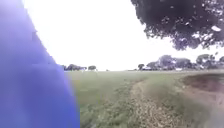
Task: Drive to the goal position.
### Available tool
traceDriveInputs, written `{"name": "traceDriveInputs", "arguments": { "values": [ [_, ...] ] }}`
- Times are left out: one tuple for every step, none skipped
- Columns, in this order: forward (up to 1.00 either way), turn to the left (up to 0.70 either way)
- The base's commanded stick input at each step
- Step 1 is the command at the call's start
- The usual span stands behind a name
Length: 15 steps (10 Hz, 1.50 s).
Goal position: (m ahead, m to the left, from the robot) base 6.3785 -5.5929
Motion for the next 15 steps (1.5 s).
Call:
{"name": "traceDriveInputs", "arguments": {
  "values": [
    [1.0,0.0],
    [1.0,-0.22],
    [1.0,-0.4],
    [1.0,-0.4],
    [1.0,-0.4],
    [1.0,-0.4],
    [1.0,-0.4],
    [1.0,-0.4],
    [1.0,-0.4],
    [1.0,-0.4],
    [1.0,-0.23],
    [1.0,0.0],
    [1.0,0.0],
    [1.0,0.0],
    [1.0,0.0]
  ]
}}
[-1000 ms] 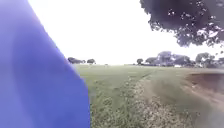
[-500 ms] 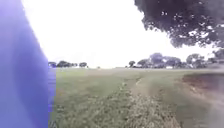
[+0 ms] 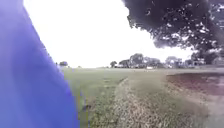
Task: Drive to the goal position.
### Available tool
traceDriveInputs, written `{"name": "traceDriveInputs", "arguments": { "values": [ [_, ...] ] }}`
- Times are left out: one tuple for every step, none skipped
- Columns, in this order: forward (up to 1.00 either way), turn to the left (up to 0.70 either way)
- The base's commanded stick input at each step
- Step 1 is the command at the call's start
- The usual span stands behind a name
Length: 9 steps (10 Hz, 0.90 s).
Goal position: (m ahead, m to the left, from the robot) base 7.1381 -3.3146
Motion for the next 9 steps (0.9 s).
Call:
{"name": "traceDriveInputs", "arguments": {
  "values": [
    [1.0,0.0],
    [1.0,0.0],
    [1.0,0.0],
    [1.0,0.0],
    [1.0,0.0],
    [1.0,0.0],
    [1.0,0.0],
    [1.0,0.0],
    [1.0,0.0]
  ]
}}
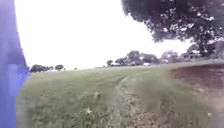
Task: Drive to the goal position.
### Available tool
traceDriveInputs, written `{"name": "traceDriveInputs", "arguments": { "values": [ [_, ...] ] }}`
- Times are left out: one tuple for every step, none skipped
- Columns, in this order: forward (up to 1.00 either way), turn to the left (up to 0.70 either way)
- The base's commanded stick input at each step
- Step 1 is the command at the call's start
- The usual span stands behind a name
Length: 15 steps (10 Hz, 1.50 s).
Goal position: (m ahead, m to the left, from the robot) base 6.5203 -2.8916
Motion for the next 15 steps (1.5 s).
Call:
{"name": "traceDriveInputs", "arguments": {
  "values": [
    [1.0,0.0],
    [1.0,0.0],
    [1.0,-0.28],
    [1.0,-0.4],
    [1.0,-0.4],
    [1.0,-0.4],
    [1.0,-0.31],
    [1.0,-0.05],
    [1.0,-0.17],
    [1.0,-0.38],
    [1.0,-0.4],
    [1.0,-0.4],
    [1.0,-0.4],
    [1.0,-0.36],
    [1.0,-0.3]
  ]
}}
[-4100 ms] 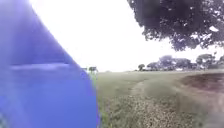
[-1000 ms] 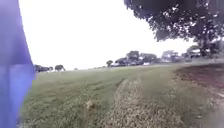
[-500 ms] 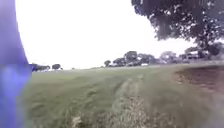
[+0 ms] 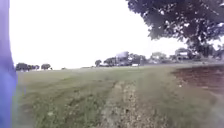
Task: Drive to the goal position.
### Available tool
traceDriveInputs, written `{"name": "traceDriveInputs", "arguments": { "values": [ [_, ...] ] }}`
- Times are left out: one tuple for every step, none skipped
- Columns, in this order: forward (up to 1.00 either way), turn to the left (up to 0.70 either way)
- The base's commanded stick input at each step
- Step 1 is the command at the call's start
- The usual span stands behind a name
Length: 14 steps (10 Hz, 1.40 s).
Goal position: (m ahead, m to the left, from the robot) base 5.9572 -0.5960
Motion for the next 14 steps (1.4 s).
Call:
{"name": "traceDriveInputs", "arguments": {
  "values": [
    [1.0,-0.24],
    [1.0,-0.17],
    [1.0,-0.11],
    [1.0,-0.05],
    [1.0,0.0],
    [1.0,0.0],
    [1.0,0.0],
    [1.0,0.0],
    [1.0,0.0],
    [1.0,0.0],
    [1.0,0.0],
    [1.0,0.0],
    [1.0,0.0],
    [1.0,0.04]
  ]
}}
